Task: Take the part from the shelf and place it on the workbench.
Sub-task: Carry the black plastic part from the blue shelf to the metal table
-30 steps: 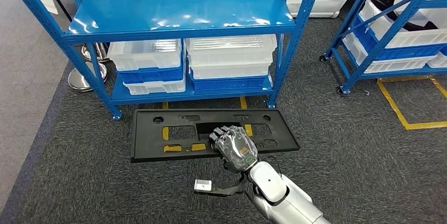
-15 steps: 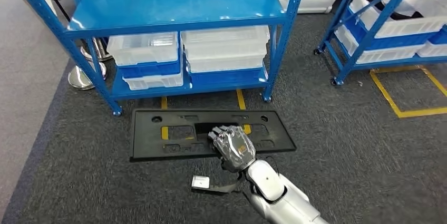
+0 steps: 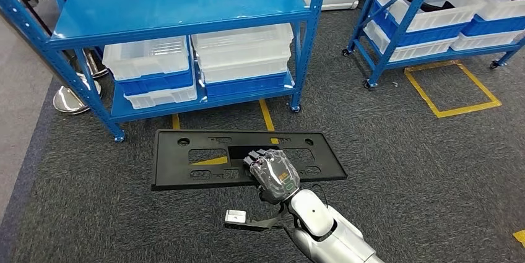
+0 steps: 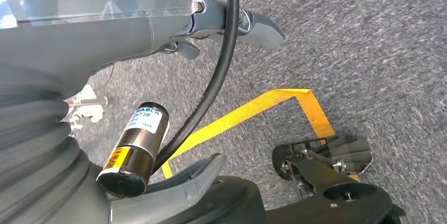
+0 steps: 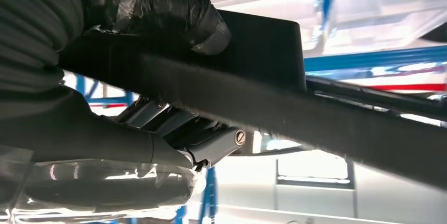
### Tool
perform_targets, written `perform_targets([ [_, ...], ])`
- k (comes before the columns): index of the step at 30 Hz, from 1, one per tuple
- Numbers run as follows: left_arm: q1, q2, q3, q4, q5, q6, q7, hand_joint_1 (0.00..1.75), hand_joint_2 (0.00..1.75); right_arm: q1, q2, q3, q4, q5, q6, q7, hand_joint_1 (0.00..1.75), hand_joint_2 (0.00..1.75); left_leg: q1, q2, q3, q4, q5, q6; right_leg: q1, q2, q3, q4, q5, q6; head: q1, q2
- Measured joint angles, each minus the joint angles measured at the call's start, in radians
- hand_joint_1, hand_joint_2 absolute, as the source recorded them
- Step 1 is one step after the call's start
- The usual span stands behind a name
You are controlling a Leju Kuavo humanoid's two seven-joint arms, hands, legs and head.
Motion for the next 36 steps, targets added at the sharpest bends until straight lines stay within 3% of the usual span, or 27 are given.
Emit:
perform_targets([
  [1,0.0,0.0,0.0,0.0,0.0,0.0,0.0,0.0,1.75,0.0,0.0,0.0,0.001,0.0,0.0,0.0,1.75,1.75,-0.003,0.022,-0.007,0.004,0.004,-0.005,0.004,-0.023,0.029,-0.025,0.002,-0.004,0.0,0.0],
  [2,0.0,0.0,0.0,0.0,0.0,0.0,0.0,0.0,1.75,-0.002,0.0,0.0,0.002,0.0,0.0,0.0,1.75,1.75,-0.005,0.038,-0.009,0.006,0.005,-0.012,0.008,-0.041,0.077,-0.103,0.026,-0.011,0.0,0.0],
  [3,0.0,0.0,0.0,0.0,0.0,0.0,0.0,0.0,1.75,-0.003,0.0,0.0,0.002,0.0,0.0,0.001,1.75,1.75,-0.008,0.046,-0.009,0.006,0.006,-0.018,0.013,-0.045,0.081,-0.118,0.025,-0.017,0.0,0.0],
  [5,-0.002,0.0,0.001,0.0,0.0,0.0,0.0,0.0,1.75,-0.004,-0.002,0.0,0.001,0.001,0.0,0.001,1.75,1.75,-0.009,0.062,-0.008,0.005,0.006,-0.03,0.014,-0.023,0.075,-0.12,0.033,-0.029,-0.001,0.0],
  [7,-0.003,0.0,0.001,0.0,-0.002,0.0,-0.001,0.0,1.75,-0.005,-0.003,0.0,0.001,0.002,0.0,0.003,1.75,1.75,-0.005,0.038,-0.019,0.032,-0.019,-0.04,0.01,-0.002,0.072,-0.126,0.043,-0.044,-0.001,0.0],
  [10,0.0,0.0,0.001,0.0,-0.003,-0.001,-0.001,0.0,1.75,-0.007,-0.003,0.0,-0.002,0.002,0.002,0.005,1.75,1.75,-0.002,-0.029,-0.094,0.202,-0.117,-0.045,0.01,0.03,0.063,-0.128,0.054,-0.06,-0.001,0.0],
  [11,0.001,0.0,0.001,0.0,-0.005,-0.001,-0.001,0.0,1.75,-0.007,-0.003,0.0,-0.002,0.002,0.002,0.005,1.75,1.75,-0.003,-0.036,-0.12,0.258,-0.136,-0.045,0.012,0.043,0.059,-0.126,0.055,-0.062,-0.001,0.0],
  [12,0.001,0.0,0.001,0.0,-0.006,-0.001,-0.001,0.0,1.75,-0.006,-0.004,0.0,-0.002,0.002,0.003,0.006,1.75,1.75,-0.003,-0.039,-0.133,0.286,-0.138,-0.043,0.016,0.056,0.056,-0.124,0.057,-0.064,-0.001,0.0],
  [13,0.002,0.0,0.001,0.0,-0.008,-0.002,-0.001,0.0,1.75,-0.005,-0.004,0.0,-0.002,0.002,0.004,0.006,1.75,1.75,-0.003,-0.041,-0.128,0.278,-0.12,-0.04,0.018,0.07,0.054,-0.121,0.057,-0.064,-0.001,0.0],
  [14,0.002,0.001,0.001,0.0,-0.009,-0.002,0.0,0.0,1.75,-0.004,-0.005,-0.001,-0.003,0.002,0.004,0.007,1.75,1.75,-0.005,-0.048,-0.105,0.231,-0.087,-0.034,0.021,0.085,0.053,-0.117,0.058,-0.064,-0.001,0.0],
  [16,0.002,0.002,0.001,0.0,-0.013,-0.003,0.0,0.0,1.75,-0.005,-0.005,-0.001,-0.005,0.003,0.004,0.01,1.75,1.75,-0.007,-0.093,-0.043,0.099,-0.028,-0.016,0.023,0.11,0.049,-0.111,0.058,-0.062,-0.001,0.0],
  [18,-0.001,0.004,0.001,0.0,-0.018,-0.003,0.0,0.0,1.75,-0.006,-0.006,-0.002,-0.009,0.007,0.004,0.016,1.75,1.75,-0.009,-0.127,-0.009,0.026,-0.014,-0.006,0.018,0.131,0.039,-0.108,0.063,-0.052,-0.001,0.0],
  [20,-0.004,0.004,0.001,0.0,-0.023,-0.003,-0.001,0.0,1.75,-0.005,-0.008,-0.003,-0.016,0.016,0.003,0.023,1.75,1.75,-0.01,-0.113,-0.003,0.01,-0.011,-0.004,0.013,0.153,0.03,-0.11,0.071,-0.037,-0.002,0.0],
  [21,-0.004,0.003,0.001,0.0,-0.025,-0.003,-0.001,0.0,1.75,-0.003,-0.011,-0.004,-0.02,0.026,0.001,0.029,1.75,1.75,-0.008,-0.101,0.0,0.002,-0.005,-0.002,0.014,0.149,0.027,-0.107,0.07,-0.03,-0.001,0.0],
  [23,-0.004,0.002,0.001,0.0,-0.03,-0.004,-0.001,0.0,1.75,-0.004,-0.017,-0.008,-0.028,0.059,-0.005,0.049,1.75,1.75,-0.002,-0.073,0.007,-0.016,0.006,0.005,0.018,0.102,0.004,-0.063,0.04,-0.019,0.003,0.0],
  [25,-0.003,0.002,0.001,0.0,-0.033,-0.004,0.0,0.0,1.75,-0.005,-0.022,-0.01,-0.033,0.086,-0.011,0.066,1.75,1.75,-0.002,-0.044,0.007,-0.02,0.008,0.009,0.011,0.048,-0.053,0.053,-0.023,-0.007,0.007,0.0],
  [27,-0.003,0.001,0.001,0.0,-0.037,-0.004,0.001,0.0,1.75,-0.003,-0.025,-0.01,-0.035,0.098,-0.013,0.071,1.75,1.75,0.0,-0.014,0.006,-0.019,0.006,0.007,-0.002,0.032,-0.101,0.15,-0.053,0.004,0.007,0.0],
  [28,-0.003,0.001,0.001,0.0,-0.038,-0.004,0.002,0.0,1.75,-0.001,-0.027,-0.01,-0.035,0.102,-0.013,0.072,1.75,1.75,0.002,0.0,0.007,-0.018,0.005,0.004,-0.008,0.028,-0.101,0.15,-0.041,0.01,0.007,0.0],
  [29,-0.004,0.001,0.001,0.0,-0.04,-0.004,0.003,0.0,1.75,0.0,-0.03,-0.01,-0.035,0.109,-0.012,0.073,1.75,1.75,0.005,0.014,0.007,-0.015,0.002,-0.001,-0.013,0.02,-0.078,0.11,-0.014,0.016,0.007,0.0],
  [31,-0.007,0.001,0.001,0.0,-0.043,-0.004,0.004,0.0,1.75,-0.004,-0.035,-0.01,-0.038,0.127,-0.011,0.075,1.75,1.75,0.006,0.036,0.008,-0.006,-0.008,-0.015,-0.016,-0.021,-0.006,-0.025,0.044,0.021,0.007,0.0],
  [33,-0.011,0.002,0.001,0.0,-0.045,-0.004,0.004,0.0,1.75,-0.01,-0.039,-0.012,-0.042,0.141,-0.011,0.076,1.75,1.75,0.002,0.053,0.01,0.002,-0.017,-0.033,-0.011,-0.049,0.031,-0.098,0.062,0.01,0.006,0.0],
  [36,-0.018,0.003,0.001,0.0,-0.048,-0.004,0.005,0.0,1.75,-0.014,-0.047,-0.015,-0.046,0.154,-0.009,0.077,1.75,1.75,0.003,0.074,0.02,0.0,-0.024,-0.053,-0.008,-0.021,0.026,-0.102,0.06,-0.016,0.004,0.0],
])
